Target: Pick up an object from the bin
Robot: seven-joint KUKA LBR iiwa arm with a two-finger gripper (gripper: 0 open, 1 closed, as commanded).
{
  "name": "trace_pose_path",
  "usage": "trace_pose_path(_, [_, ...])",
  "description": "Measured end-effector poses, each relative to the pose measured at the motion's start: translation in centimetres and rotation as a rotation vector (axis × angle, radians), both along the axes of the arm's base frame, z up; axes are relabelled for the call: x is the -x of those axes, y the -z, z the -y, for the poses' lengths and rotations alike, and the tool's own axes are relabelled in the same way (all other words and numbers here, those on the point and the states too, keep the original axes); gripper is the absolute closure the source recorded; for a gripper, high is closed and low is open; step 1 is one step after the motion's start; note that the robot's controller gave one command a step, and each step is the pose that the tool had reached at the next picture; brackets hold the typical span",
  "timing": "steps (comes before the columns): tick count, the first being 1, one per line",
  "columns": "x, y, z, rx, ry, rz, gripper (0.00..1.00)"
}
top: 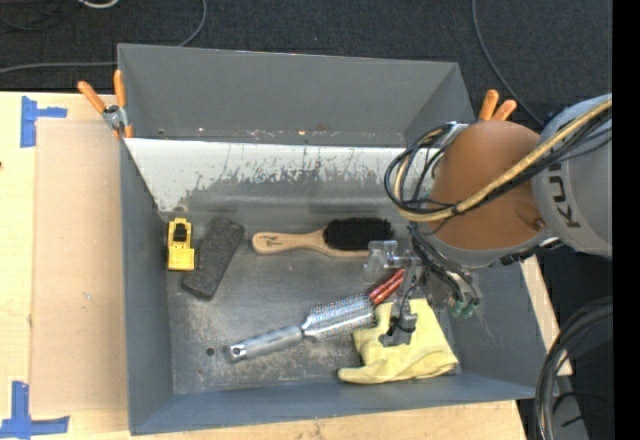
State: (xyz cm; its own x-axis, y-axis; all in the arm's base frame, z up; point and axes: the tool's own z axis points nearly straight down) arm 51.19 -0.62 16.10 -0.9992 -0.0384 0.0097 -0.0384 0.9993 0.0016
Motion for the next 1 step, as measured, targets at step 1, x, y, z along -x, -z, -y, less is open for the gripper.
trace_pose_path(1, [-0.78, 1.51, 1.80, 0.002, -0.050, 0.016, 0.00])
